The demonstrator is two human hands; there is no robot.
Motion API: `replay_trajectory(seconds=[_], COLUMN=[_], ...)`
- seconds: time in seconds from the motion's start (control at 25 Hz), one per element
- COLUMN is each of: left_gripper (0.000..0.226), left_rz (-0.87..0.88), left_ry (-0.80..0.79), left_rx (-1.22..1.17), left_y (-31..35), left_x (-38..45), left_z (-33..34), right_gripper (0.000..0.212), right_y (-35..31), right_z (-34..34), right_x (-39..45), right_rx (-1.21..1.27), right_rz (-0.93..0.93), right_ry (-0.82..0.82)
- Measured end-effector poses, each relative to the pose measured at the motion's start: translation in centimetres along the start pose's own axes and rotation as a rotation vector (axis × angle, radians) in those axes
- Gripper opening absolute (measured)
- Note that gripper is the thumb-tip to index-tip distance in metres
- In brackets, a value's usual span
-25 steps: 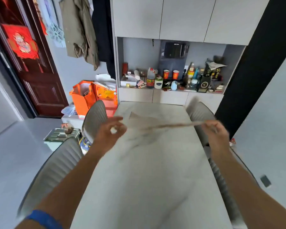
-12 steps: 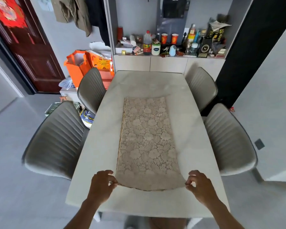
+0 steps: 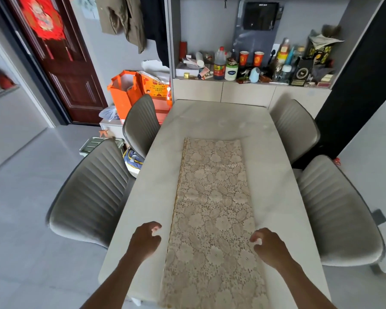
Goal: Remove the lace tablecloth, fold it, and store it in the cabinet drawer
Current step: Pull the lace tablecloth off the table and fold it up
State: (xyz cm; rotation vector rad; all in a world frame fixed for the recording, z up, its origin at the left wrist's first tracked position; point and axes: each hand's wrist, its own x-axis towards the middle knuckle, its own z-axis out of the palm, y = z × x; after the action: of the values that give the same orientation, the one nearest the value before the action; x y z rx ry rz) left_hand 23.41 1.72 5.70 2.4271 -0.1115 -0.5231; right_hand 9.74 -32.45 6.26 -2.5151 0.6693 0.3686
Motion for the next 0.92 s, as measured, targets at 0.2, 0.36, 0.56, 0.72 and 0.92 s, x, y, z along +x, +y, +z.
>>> replay_trajectory(seconds=[0.2, 0.36, 0.56, 0.72, 0.92], left_gripper=[0.026, 0.028, 0.037, 0.041, 0.035], left_rz=[-0.001, 0.042, 0.103, 0.067, -0.16], left_ry=[0.032, -0.005, 0.037, 0.063, 0.199], left_rx=[-0.119, -0.07, 0.03, 0.13, -0.099], left_y=[4.1, 6.3, 8.6, 9.9, 11.8], left_x=[12.5, 26.4, 35.9, 43.3, 47.7], left_z=[-1.7, 1.0, 3.5, 6.0, 7.2], right_gripper=[0.027, 0.044, 0.059, 0.061, 0.062], right_y=[-6.6, -8.7, -8.2, -6.0, -4.7], right_z=[0.5, 2.7, 1.6, 0.7, 3.8], right_x=[12.0, 24.0, 32.8, 40.8, 43.7], right_rx=[0.091, 0.099, -0.127, -0.336, -0.313], right_rz=[-0.029, -0.05, -0.079, -0.05, 0.019], right_ry=[-0.046, -0.017, 0.131, 0.203, 0.048])
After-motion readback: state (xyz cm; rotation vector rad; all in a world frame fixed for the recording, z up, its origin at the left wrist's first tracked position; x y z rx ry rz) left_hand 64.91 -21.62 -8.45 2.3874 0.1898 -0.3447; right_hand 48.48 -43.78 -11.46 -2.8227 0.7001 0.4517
